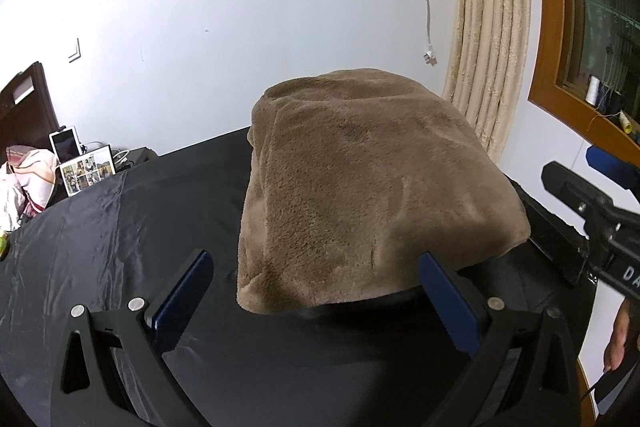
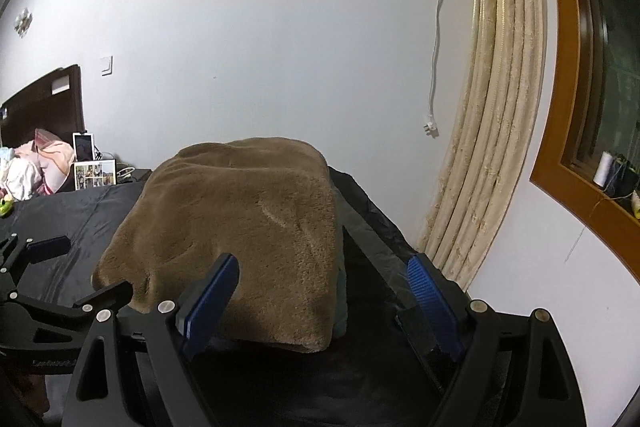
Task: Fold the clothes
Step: 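Pull both open grippers back from the folded bundle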
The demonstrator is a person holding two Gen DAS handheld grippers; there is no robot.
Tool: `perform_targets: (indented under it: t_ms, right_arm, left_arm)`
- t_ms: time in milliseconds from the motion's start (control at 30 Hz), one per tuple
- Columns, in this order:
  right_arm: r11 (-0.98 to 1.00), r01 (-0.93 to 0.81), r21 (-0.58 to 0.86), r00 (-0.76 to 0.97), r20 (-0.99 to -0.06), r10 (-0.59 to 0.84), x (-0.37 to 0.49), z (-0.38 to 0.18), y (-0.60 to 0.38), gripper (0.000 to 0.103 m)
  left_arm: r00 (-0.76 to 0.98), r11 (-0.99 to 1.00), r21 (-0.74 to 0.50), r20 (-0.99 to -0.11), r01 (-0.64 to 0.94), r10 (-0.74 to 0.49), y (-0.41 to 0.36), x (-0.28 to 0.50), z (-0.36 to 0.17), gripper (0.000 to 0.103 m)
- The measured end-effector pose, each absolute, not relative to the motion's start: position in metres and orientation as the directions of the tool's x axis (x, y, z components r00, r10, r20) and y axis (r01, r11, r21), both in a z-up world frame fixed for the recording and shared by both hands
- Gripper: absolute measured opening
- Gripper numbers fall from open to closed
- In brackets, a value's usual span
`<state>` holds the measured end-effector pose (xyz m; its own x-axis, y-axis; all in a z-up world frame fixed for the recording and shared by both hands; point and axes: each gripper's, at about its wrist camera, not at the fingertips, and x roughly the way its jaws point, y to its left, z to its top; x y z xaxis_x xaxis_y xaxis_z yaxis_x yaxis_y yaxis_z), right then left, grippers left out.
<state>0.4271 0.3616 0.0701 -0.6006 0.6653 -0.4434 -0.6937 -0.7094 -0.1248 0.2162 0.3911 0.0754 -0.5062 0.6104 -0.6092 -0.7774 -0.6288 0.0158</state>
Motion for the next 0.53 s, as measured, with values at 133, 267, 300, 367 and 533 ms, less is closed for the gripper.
perform_targets:
  t_ms: [133, 267, 300, 367, 533]
  right_arm:
    - [-0.714, -0.689, -0.128, -0.599, -0.454, 0.659, 0.409, 0.060, 0.388, 0.088]
    - [-0.715, -0.689, -0.115, -0.594, -0.475, 0.649, 0.403, 0.057, 0.400, 0.088]
    - [-0.716, -0.689, -0.114, -0.593, -0.480, 0.646, 0.403, 0.056, 0.401, 0.088]
    - [-0.717, -0.688, -0.111, -0.591, -0.488, 0.642, 0.403, 0.054, 0.402, 0.088]
    - [-0.718, -0.688, -0.105, -0.590, -0.495, 0.638, 0.396, 0.055, 0.424, 0.088]
  left_arm:
    - [-0.511, -0.624, 0.025, -0.599, -0.781, 0.617, 0.391, 0.219, 0.075, 0.103]
    - [-0.512, -0.620, 0.037, -0.604, -0.784, 0.611, 0.393, 0.219, 0.072, 0.103]
    - [-0.511, -0.620, 0.038, -0.605, -0.784, 0.610, 0.393, 0.219, 0.071, 0.103]
    - [-0.511, -0.620, 0.040, -0.609, -0.783, 0.607, 0.394, 0.220, 0.070, 0.103]
    - [-0.513, -0.624, 0.039, -0.610, -0.781, 0.604, 0.394, 0.220, 0.070, 0.103]
